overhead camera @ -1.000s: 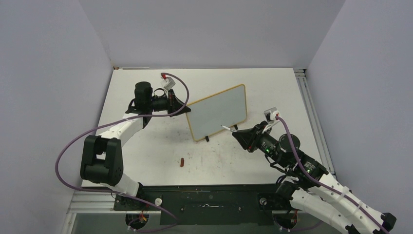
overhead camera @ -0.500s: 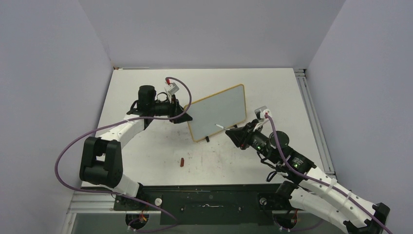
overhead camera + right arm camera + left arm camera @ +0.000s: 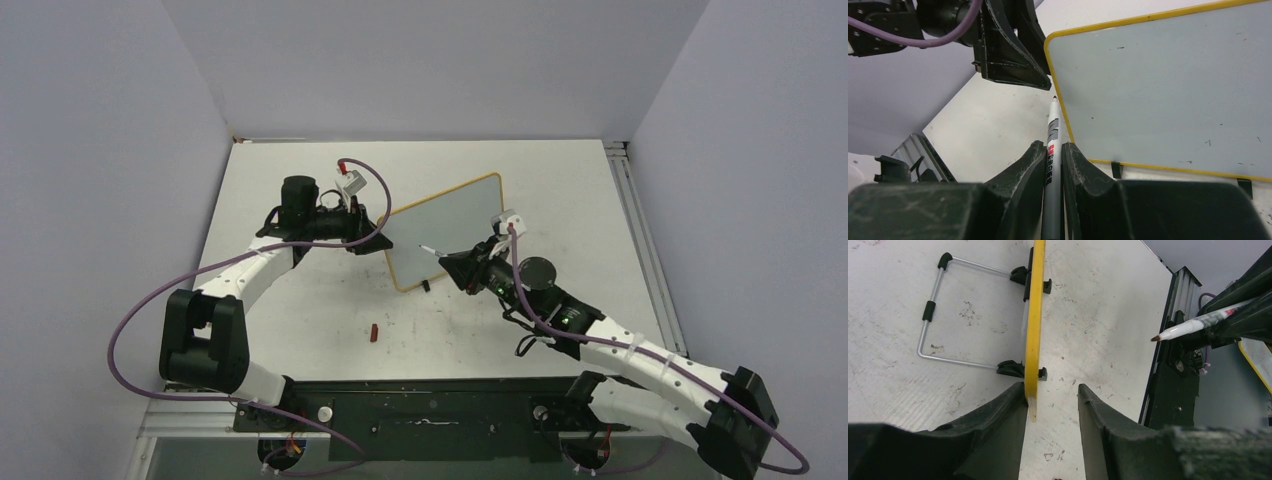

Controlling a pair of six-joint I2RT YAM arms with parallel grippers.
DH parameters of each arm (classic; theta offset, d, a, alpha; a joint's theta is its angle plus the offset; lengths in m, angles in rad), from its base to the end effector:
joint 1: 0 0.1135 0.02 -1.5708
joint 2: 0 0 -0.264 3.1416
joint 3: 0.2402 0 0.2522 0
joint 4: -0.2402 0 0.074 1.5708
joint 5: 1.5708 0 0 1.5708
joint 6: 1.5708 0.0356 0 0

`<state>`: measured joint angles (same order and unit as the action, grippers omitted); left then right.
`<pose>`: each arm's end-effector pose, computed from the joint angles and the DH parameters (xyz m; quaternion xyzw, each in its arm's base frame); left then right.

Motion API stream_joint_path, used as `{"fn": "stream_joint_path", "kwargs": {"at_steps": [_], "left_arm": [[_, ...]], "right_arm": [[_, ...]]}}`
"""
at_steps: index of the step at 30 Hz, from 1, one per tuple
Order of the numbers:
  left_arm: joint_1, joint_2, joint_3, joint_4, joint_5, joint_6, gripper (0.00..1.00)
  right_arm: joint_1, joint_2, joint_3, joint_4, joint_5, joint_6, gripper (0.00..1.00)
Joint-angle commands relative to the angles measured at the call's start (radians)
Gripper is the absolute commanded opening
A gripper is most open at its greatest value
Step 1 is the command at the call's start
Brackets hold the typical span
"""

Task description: Write a sentence on the whiteboard

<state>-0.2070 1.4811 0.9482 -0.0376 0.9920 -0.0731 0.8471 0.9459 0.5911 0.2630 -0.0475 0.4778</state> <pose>0.3036 -0.0942 0.2532 0.2794 0.7548 -0.4724 0.3593 0.1479 0.1699 0.2887 -0.1513 0.7231 0.4282 0.5204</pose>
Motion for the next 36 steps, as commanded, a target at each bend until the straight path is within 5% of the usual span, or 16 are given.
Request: {"fn": "stream_joint_path", "kwargs": {"at_steps": [1, 19, 36], "left_arm": [[0.011, -0.032, 0.040, -0.012, -0.020, 0.022, 0.38], [0.009, -0.019, 0.048, -0.017, -0.035, 0.044, 0.01], [-0.012, -0.022, 0.053, -0.090, -0.095, 0.149, 0.00]], "right_arm": [[0.021, 0.110, 0.052, 0.176, 0.016, -0.044, 0.05], [0.058, 0.335, 0.115, 0.378, 0.109, -0.110, 0.05], [0.059, 0.421, 0.163, 0.415, 0.098, -0.129, 0.05]]}}
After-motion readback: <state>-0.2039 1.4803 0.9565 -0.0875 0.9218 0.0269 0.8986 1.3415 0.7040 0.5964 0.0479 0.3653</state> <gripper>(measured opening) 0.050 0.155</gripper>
